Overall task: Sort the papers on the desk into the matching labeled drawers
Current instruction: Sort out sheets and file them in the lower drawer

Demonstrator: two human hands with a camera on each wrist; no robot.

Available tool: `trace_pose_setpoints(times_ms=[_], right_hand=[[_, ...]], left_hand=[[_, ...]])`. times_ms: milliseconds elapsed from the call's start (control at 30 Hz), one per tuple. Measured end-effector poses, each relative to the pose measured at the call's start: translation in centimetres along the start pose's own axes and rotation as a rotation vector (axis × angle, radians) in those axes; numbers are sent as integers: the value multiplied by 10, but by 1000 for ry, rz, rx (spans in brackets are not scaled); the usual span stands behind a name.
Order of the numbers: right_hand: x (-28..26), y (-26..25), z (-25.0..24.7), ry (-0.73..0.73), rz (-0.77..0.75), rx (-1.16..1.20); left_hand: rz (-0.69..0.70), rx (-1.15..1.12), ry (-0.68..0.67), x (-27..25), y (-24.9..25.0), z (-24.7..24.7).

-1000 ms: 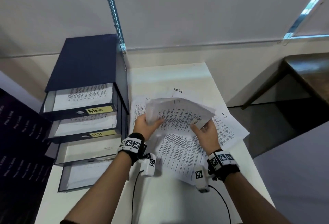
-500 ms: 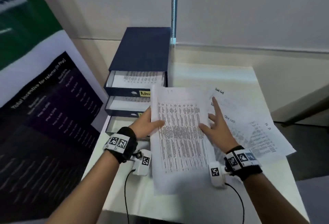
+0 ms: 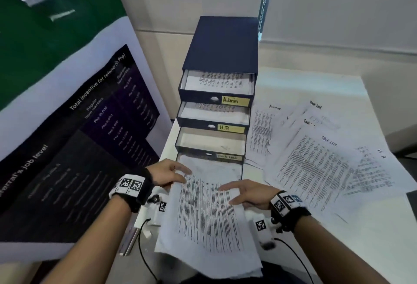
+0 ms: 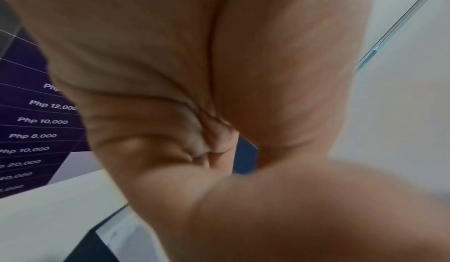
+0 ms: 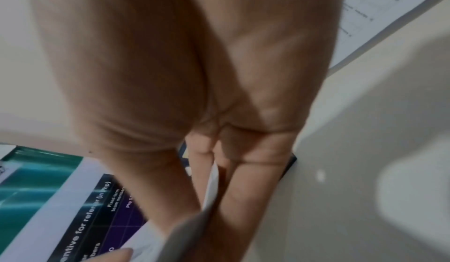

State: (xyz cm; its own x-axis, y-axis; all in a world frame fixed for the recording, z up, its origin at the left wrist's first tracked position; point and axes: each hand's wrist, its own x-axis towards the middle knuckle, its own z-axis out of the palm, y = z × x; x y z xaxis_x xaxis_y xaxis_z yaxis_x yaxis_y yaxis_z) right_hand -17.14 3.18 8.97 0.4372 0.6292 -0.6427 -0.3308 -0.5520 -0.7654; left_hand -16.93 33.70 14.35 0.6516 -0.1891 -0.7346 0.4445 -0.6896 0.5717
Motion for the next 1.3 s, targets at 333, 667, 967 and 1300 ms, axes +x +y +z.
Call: trace_pose_setpoints(times_ms=[333, 667, 967, 1300], right_hand=[[26, -9, -3, 464, 57, 373], [40, 22, -7, 407, 191, 710], [91, 2, -17, 617, 162, 623], [-7, 72, -92, 981, 163, 564]], left_hand=[[-20, -188, 193, 53, -38, -7], [-79, -215, 601, 91, -32, 10], [192, 247, 145, 98, -5, 44], [115, 795, 40, 141, 51, 78]])
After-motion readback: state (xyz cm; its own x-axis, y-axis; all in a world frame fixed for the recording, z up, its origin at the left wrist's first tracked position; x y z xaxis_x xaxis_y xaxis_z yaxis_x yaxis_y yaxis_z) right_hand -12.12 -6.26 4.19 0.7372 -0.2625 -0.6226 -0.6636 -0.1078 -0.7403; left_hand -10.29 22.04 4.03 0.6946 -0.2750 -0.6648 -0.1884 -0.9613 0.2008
